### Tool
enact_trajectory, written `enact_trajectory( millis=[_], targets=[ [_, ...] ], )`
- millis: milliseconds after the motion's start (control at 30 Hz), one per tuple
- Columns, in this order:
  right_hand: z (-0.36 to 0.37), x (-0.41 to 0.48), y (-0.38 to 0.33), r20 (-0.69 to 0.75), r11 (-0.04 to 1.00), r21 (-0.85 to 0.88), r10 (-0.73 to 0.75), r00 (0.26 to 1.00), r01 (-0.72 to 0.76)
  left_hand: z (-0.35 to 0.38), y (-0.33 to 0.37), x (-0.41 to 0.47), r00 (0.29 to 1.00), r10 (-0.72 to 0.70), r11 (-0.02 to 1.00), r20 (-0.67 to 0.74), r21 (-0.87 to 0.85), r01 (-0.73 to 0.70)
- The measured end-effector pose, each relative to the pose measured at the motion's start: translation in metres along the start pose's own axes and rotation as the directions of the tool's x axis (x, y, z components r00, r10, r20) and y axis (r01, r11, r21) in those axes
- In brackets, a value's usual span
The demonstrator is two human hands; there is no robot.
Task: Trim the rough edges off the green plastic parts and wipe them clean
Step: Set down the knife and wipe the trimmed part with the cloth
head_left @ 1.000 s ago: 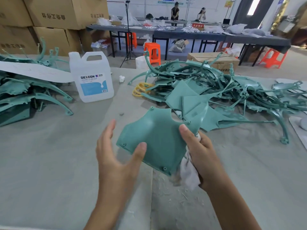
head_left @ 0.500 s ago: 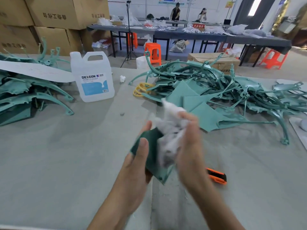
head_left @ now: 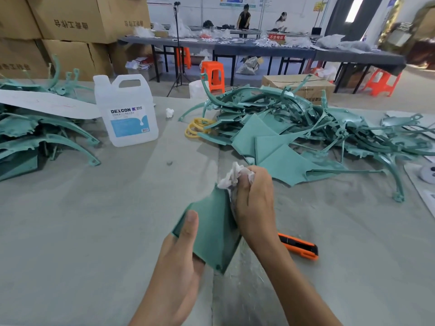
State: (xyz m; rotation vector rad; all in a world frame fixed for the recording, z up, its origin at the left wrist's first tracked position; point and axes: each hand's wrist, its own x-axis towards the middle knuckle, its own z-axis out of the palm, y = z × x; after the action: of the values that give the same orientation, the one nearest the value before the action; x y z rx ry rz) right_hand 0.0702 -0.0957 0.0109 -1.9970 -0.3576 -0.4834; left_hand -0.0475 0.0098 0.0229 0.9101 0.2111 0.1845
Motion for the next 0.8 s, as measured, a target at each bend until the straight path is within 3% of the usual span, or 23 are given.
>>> enact_trajectory(
  millis=[100,200,300,400,467,600,700,800],
  targets=[
    [-0.003,0.004,0.005,-0.02,0.974,0.124,0.194,0.981,-0.19,-0.002,-0.005,-0.003,1.0,0.005,0.995,-0.018,0.103,-0.003],
    [-0.021,0.024,0.008,-0.131,0.886,0.333,0.381,0.915,-0.321,-0.013,-0.003,-0.006,0.995,0.011,0.997,-0.099,0.074,-0.004],
    [-0.032,0.028,0.008,-0.135,0.893,0.381,0.309,0.941,-0.239,-0.021,0.008,-0.007,0.992,-0.012,1.0,-0.124,-0.007,0.011],
    [-0.022,0.007,0.008,0.145,0.969,0.231,0.06,0.988,-0.092,-0.024,0.018,-0.01,0.994,-0.034,0.996,-0.106,-0.082,0.025],
    [-0.022,0.009,0.019,0.221,0.992,0.123,0.002,0.975,-0.03,-0.026,0.026,-0.017,0.997,-0.024,0.997,-0.075,-0.076,0.018],
    [-0.039,0.047,0.046,0.121,0.975,-0.223,0.034,0.992,-0.006,-0.038,0.049,-0.036,0.995,0.018,0.998,-0.098,-0.058,-0.024],
    [-0.055,0.06,0.059,0.0,0.971,-0.24,-0.016,1.0,0.016,-0.049,0.057,-0.039,0.984,0.058,0.998,-0.171,-0.005,-0.06],
    [-0.072,0.057,0.072,-0.033,0.96,-0.278,-0.033,0.999,0.023,-0.056,0.056,-0.035,0.972,0.114,0.993,-0.205,0.043,-0.107]
  ],
)
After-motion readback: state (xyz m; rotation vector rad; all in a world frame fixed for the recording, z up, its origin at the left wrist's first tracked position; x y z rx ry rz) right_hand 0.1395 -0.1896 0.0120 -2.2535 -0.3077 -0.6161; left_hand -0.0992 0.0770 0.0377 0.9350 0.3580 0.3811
